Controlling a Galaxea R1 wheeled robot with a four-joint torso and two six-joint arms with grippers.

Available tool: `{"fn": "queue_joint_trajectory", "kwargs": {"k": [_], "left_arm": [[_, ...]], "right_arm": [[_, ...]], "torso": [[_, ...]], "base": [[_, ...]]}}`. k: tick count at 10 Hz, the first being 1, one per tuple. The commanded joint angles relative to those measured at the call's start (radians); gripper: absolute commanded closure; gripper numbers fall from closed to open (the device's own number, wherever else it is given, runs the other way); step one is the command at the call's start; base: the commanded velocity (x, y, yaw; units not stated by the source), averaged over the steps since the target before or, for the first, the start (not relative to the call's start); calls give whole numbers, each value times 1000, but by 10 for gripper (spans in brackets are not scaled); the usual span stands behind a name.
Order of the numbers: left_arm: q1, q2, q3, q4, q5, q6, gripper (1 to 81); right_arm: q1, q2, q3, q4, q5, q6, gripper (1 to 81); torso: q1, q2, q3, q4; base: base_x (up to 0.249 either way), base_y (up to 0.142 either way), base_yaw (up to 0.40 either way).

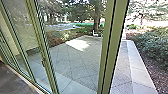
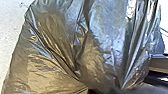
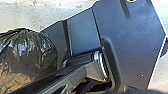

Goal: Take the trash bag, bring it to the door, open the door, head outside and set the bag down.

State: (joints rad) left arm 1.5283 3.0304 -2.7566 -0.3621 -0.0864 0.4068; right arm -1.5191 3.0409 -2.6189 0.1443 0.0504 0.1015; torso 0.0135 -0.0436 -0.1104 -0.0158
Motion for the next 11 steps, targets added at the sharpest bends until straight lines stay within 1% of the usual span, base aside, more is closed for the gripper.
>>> {"fn": "queue_joint_trajectory", "kwargs": {"k": [1,9,11], "left_arm": [[-46,2,-5,8,57,3,811],[-49,-1,-5,8,68,4,811],[-49,-1,-5,9,70,3,811]], "right_arm": [[33,25,-10,-25,-49,-5,10],[38,29,-12,-25,-49,-5,10],[35,31,-12,-25,-47,-5,10]], "torso": [[0,0,0,0],[0,0,0,0],[0,0,0,0]], "base": [[0,0,0],[0,0,0],[0,0,-165]]}}
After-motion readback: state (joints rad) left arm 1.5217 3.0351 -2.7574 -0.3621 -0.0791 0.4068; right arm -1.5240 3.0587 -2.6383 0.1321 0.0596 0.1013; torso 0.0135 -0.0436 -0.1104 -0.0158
